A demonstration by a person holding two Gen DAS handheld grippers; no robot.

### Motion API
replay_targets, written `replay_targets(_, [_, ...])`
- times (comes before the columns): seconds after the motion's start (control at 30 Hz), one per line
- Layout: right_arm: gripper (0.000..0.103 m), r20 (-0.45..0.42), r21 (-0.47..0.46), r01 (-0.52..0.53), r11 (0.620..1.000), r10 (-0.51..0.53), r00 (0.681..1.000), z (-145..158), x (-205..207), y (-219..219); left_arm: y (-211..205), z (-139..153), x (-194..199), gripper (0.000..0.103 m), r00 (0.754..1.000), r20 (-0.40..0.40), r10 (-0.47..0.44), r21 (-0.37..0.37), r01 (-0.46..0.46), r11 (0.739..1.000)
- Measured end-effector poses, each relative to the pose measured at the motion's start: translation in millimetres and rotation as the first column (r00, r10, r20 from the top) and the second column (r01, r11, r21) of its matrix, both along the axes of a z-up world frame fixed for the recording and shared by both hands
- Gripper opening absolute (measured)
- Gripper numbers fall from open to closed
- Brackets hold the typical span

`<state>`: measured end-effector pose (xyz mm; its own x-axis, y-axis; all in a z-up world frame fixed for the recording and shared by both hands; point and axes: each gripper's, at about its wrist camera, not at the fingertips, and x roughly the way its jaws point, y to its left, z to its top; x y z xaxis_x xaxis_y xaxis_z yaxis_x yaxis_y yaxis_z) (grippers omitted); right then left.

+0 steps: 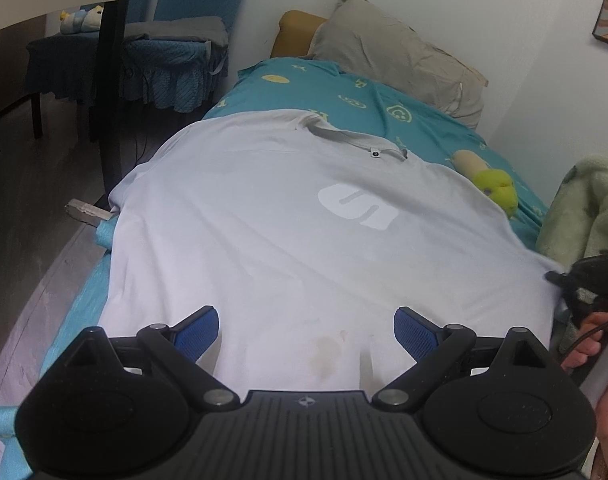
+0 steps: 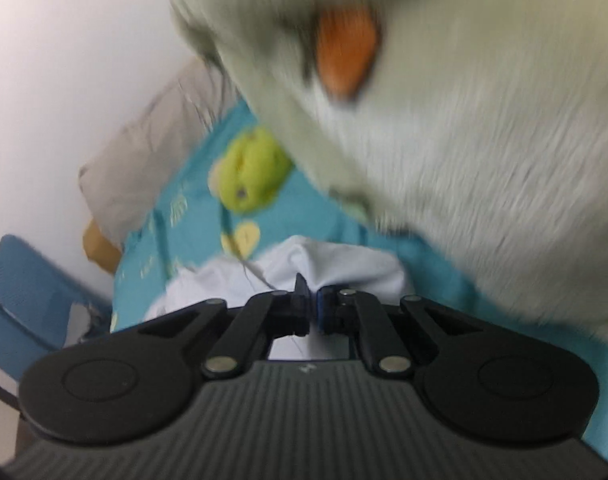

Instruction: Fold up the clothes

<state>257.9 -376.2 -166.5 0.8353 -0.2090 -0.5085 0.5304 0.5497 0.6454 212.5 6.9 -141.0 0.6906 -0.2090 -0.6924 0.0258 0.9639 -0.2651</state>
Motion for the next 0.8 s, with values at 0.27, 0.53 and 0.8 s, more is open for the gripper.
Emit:
replay_targets(0.27, [0.039,0.057,0.338,-0.064,0.939,0.048,0.997,-53,-1,-17,-5,-5,-2,0.096,1.0,-0.015,-0.008,0.031,0.009,0.999])
replay_targets(0.53, [0.074,0.148,0.244,-0.085,0.966,0.05,0.988,-63,28,-27,-10,-14,0,0.096,0.999,-0.044,-0.032,0.036,0.033,0.999])
replay_targets(0.8, [0.087,0.1,0.13,-0.125,0.984,0.113,0.989,-56,82,-24,-17,-23,11,0.096,0.996,-0.066,-0.059,0.026,0.061,0.998])
